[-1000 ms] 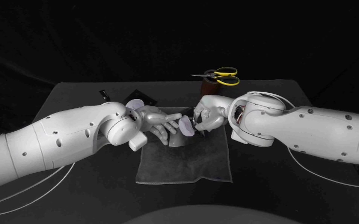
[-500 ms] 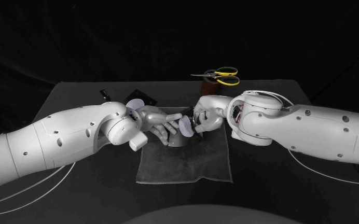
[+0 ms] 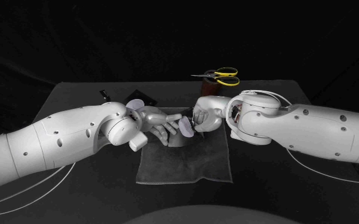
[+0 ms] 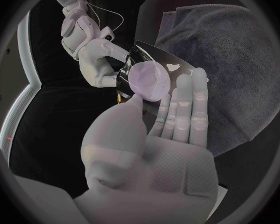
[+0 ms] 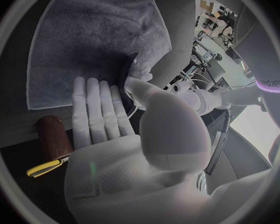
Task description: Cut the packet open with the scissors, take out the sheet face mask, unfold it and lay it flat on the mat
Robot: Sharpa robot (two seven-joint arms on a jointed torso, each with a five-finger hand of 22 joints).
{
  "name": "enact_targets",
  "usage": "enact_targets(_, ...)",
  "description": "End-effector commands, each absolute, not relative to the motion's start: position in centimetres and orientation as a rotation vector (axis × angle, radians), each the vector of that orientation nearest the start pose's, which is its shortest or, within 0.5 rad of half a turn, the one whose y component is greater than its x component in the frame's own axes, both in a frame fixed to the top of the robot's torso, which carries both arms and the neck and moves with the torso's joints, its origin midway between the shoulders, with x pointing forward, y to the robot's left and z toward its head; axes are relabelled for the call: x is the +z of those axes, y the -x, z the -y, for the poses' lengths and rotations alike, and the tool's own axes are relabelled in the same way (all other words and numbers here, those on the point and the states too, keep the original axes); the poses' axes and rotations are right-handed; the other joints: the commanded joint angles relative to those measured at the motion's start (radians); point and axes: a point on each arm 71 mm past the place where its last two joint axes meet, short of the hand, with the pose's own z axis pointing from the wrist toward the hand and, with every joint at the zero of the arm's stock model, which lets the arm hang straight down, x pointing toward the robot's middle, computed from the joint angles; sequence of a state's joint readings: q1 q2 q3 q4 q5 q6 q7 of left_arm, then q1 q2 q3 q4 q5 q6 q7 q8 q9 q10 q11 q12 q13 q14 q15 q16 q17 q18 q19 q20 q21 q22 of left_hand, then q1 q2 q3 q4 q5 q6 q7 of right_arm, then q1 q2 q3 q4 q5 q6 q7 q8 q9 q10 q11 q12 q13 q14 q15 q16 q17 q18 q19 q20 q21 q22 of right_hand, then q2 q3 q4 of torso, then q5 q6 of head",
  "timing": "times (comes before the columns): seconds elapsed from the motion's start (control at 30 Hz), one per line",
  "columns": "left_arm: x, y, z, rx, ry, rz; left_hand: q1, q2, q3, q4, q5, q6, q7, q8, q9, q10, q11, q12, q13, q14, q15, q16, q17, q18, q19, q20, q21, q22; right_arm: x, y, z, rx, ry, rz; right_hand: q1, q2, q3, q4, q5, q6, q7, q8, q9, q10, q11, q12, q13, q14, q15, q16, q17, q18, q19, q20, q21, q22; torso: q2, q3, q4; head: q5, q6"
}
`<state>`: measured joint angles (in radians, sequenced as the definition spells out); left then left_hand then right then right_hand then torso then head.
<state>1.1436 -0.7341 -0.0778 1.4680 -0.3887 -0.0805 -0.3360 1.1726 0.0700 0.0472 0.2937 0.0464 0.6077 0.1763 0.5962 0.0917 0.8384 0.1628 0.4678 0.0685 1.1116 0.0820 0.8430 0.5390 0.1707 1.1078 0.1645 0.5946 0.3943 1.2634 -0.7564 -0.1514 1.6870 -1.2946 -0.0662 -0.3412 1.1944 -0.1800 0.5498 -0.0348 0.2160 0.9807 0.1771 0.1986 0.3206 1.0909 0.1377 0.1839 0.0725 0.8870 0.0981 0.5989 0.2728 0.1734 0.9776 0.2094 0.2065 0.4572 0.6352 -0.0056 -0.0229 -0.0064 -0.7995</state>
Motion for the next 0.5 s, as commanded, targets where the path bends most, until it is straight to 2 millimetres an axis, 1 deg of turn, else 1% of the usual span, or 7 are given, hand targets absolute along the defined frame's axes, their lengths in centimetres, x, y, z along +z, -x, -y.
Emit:
enact_targets(0.03,-26.37,-45.94,-16.30,-1.010,0.928,-2.352,0.000,0.008,-0.007,0.000,0.002,-0.003,0.058,0.007,0.001,0.006,-0.001,0.007,0.001,0.007,-0.002,0.006,0.001,0.012,0.007,0.001,0.007,0.002,-20.61,-43.65,11.92,0.735,0.187,-2.098,0.012,0.016,0.032,-0.007,-0.008,-0.012,0.009,-0.013,-0.006,0.031,-0.002,-0.037,-0.011,0.048,-0.004,-0.052,-0.036,0.008,0.035,-0.009,-0.009,-0.024,0.000,-0.0003,0.0002,0.001,0.004)
enact_targets(0.13,-26.37,-45.96,-16.31,-1.009,0.928,-2.352,0.001,0.009,-0.006,0.000,0.002,-0.003,0.058,0.007,0.001,0.006,-0.001,0.007,0.001,0.007,-0.002,0.006,0.002,0.012,0.007,0.001,0.007,0.002,-20.69,-43.71,11.83,0.753,0.162,-2.113,0.020,0.032,0.056,-0.015,-0.006,-0.029,0.019,-0.021,-0.011,0.050,0.000,-0.064,-0.011,0.082,-0.007,-0.089,-0.056,0.008,0.054,-0.015,-0.010,-0.033,0.000,-0.0006,0.0009,0.000,0.005)
enact_targets(0.23,-26.38,-45.96,-16.30,-1.009,0.929,-2.352,0.002,0.010,-0.006,0.000,0.002,-0.004,0.058,0.007,0.001,0.005,-0.001,0.007,0.001,0.007,-0.002,0.006,0.002,0.012,0.007,0.001,0.007,0.002,-20.76,-43.78,11.72,0.772,0.131,-2.126,0.029,0.041,0.075,-0.029,0.034,-0.038,0.027,-0.024,-0.013,0.065,0.002,-0.085,-0.011,0.108,-0.008,-0.122,-0.073,0.005,0.064,-0.023,-0.005,-0.033,0.000,-0.0012,0.0009,0.001,0.006)
enact_targets(0.27,-26.38,-45.96,-16.30,-1.008,0.929,-2.352,0.002,0.010,-0.006,0.000,0.002,-0.004,0.058,0.007,0.001,0.005,-0.001,0.007,0.001,0.007,-0.002,0.007,0.002,0.012,0.007,0.001,0.007,0.002,-20.78,-43.81,11.66,0.780,0.120,-2.131,0.031,0.043,0.082,-0.039,0.069,-0.047,0.033,-0.027,-0.016,0.072,0.006,-0.097,-0.011,0.121,-0.007,-0.141,-0.082,0.002,0.065,-0.026,0.002,-0.028,0.000,-0.0015,0.0008,0.000,0.006)
enact_targets(0.33,-26.39,-45.97,-16.30,-1.008,0.929,-2.352,0.002,0.010,-0.006,0.000,0.002,-0.004,0.058,0.007,0.001,0.005,-0.001,0.007,0.001,0.007,-0.002,0.007,0.002,0.012,0.007,0.001,0.007,0.002,-20.82,-43.87,11.52,0.792,0.101,-2.136,0.040,0.046,0.086,-0.056,0.097,-0.052,0.034,-0.025,-0.017,0.081,0.006,-0.109,-0.011,0.136,-0.009,-0.161,-0.091,-0.001,0.063,-0.033,0.013,-0.018,0.000,-0.0016,0.0004,0.000,0.008)
enact_targets(0.47,-26.40,-45.99,-16.32,-1.006,0.931,-2.351,0.002,0.011,-0.006,0.001,0.002,-0.004,0.058,0.006,0.001,0.004,-0.001,0.006,0.000,0.006,-0.002,0.007,0.002,0.012,0.007,0.001,0.007,0.002,-20.92,-44.01,11.27,0.807,0.081,-2.140,0.051,0.051,0.083,-0.088,0.104,-0.066,0.037,-0.015,-0.018,0.090,0.006,-0.121,-0.012,0.161,-0.010,-0.197,-0.107,-0.009,0.050,-0.044,0.041,0.013,0.000,-0.0006,0.0011,0.002,0.009)
enact_targets(0.5,-26.40,-45.99,-16.34,-1.006,0.931,-2.351,0.002,0.011,-0.006,0.001,0.002,-0.004,0.058,0.006,0.001,0.004,-0.001,0.006,0.000,0.006,-0.002,0.007,0.002,0.012,0.007,0.001,0.007,0.002,-20.99,-44.06,11.21,0.810,0.076,-2.141,0.052,0.053,0.081,-0.094,0.101,-0.069,0.037,-0.011,-0.018,0.092,0.006,-0.122,-0.012,0.166,-0.010,-0.204,-0.110,-0.011,0.046,-0.047,0.049,0.021,0.000,-0.0013,0.0018,0.002,0.010)
